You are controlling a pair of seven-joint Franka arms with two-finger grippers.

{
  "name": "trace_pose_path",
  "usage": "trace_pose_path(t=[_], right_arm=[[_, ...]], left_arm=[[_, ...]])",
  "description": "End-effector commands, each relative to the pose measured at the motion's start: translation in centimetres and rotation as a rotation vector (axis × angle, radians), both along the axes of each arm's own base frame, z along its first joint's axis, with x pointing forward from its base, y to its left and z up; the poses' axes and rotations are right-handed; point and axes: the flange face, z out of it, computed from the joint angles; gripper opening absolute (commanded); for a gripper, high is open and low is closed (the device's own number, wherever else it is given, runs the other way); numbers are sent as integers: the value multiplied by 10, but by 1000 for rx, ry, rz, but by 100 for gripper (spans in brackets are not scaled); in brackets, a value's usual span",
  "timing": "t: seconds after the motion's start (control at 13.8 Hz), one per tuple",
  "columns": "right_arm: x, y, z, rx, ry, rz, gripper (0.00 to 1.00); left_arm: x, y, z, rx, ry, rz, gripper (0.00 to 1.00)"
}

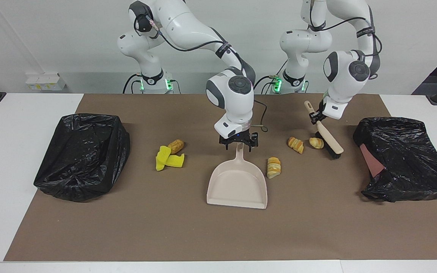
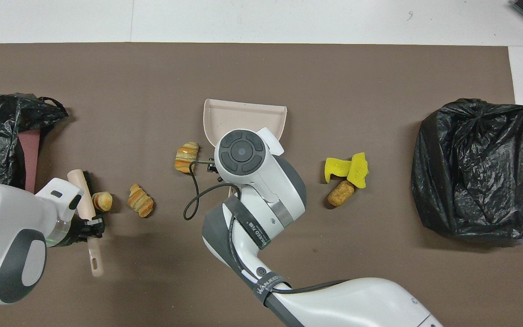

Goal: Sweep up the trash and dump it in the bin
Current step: 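Lift the brush with the left gripper while the right gripper grasps the dustpan, then sweep the bread pieces with the left gripper into the right-held dustpan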

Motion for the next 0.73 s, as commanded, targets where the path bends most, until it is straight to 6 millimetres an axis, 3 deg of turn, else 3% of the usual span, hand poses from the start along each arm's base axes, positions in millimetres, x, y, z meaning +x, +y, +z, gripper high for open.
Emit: trace_pose_path(t=[0.0, 0.07, 0.15, 0.22, 0.29, 0.44, 0.65], right_arm=[[3, -2, -4, 15, 9, 32, 86], [-2, 1, -8, 12, 19, 55, 49], [-7, 3, -8, 6, 38, 63, 6], [-12, 7, -7, 5, 50, 46, 0], [-13, 8, -6, -9, 45, 54, 0], [-11, 9, -4, 8, 25, 168, 0], [1, -19, 17, 4, 3, 401, 0]], left_arm=[[-10, -15, 0, 14, -27, -54, 0], [-9, -33, -2, 12, -29, -95, 0], [-7, -47, -7, 4, -32, -119, 0], [-5, -64, -9, -10, -54, -145, 0], [-2, -86, -17, -45, -63, -157, 0], [7, -110, -19, -74, -82, -172, 0], [37, -133, -5, -106, -109, -166, 0]])
